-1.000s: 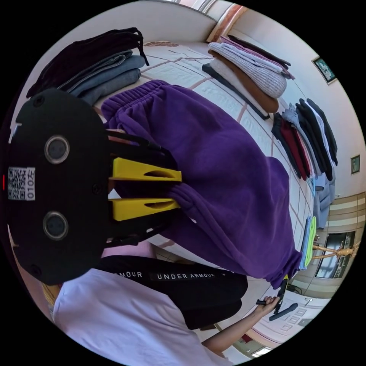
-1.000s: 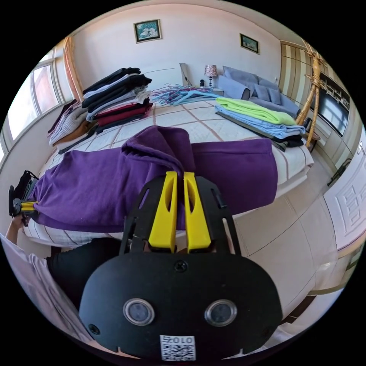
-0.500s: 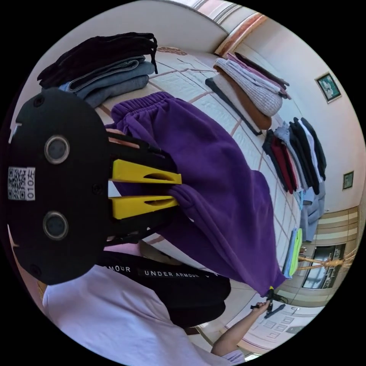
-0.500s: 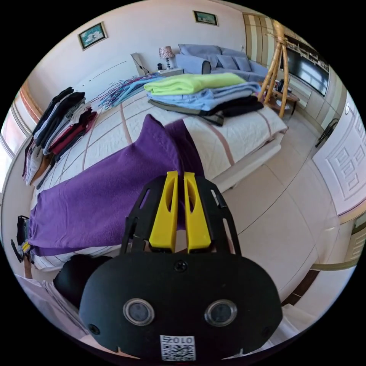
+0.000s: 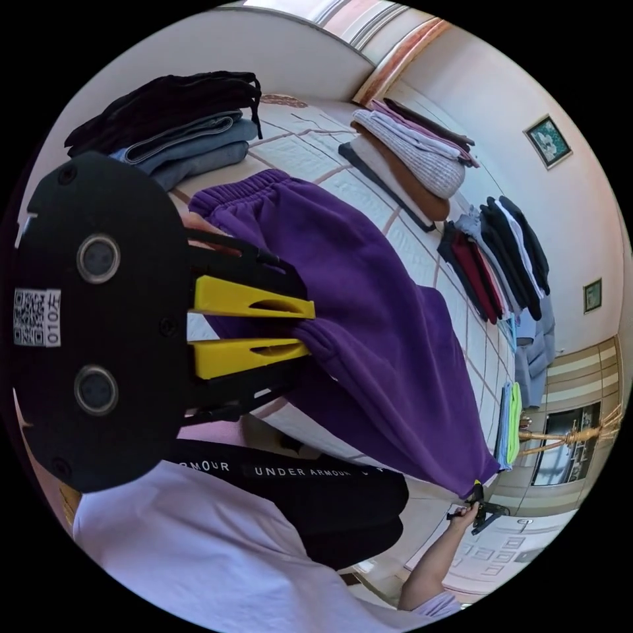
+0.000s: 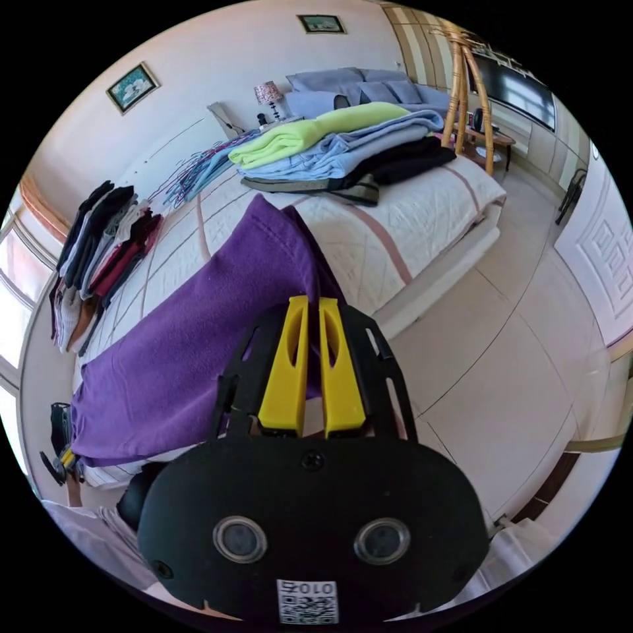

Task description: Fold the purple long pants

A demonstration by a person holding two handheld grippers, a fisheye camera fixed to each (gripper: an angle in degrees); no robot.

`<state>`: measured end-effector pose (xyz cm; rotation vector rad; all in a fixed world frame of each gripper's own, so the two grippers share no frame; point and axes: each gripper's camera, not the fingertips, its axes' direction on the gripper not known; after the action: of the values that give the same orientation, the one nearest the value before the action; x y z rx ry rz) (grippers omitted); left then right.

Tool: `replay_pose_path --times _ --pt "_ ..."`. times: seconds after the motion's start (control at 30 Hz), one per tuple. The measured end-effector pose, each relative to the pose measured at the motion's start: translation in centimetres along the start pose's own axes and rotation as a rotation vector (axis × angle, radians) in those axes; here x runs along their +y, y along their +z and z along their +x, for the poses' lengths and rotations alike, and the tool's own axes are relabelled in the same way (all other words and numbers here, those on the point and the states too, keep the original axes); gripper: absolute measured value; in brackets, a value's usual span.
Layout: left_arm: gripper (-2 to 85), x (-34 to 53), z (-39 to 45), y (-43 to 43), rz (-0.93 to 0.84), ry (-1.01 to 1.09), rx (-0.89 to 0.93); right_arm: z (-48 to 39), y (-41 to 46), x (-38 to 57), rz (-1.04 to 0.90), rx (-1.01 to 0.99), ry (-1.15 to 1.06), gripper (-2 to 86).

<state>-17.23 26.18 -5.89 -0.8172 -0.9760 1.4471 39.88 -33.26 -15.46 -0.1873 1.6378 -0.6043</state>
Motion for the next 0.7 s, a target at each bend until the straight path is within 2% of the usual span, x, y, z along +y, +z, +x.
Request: replay_pose_path --times 0.13,0.37,0.5,0.6,0.7 --pt "3.8 1.1 1.1 -1.8 0.043 0.137 -0.058 0.2 -1.4 -0.8 -0.045 -0.005 0.020 3.9" --pt "5.8 2.3 -0.8 -1.3 0.113 0.238 -0.026 -0.3 -4.9 -1.5 -0.083 0.060 0.073 5.7" --pt "7.4 1.9 -2.5 1.7 0.050 0.247 0.112 -2.0 -7.8 -1.5 -0.060 0.092 0.045 10.4" --pt "9.5 2.7 -3.1 2.3 0.061 0.272 0.152 -3.9 -11.6 -0.6 0.001 0.104 0.028 12.9" --pt "11.0 3.8 -5.0 2.3 0.104 0.214 0.269 -6.7 -15.3 1.5 0.091 0.145 -0.006 13.3"
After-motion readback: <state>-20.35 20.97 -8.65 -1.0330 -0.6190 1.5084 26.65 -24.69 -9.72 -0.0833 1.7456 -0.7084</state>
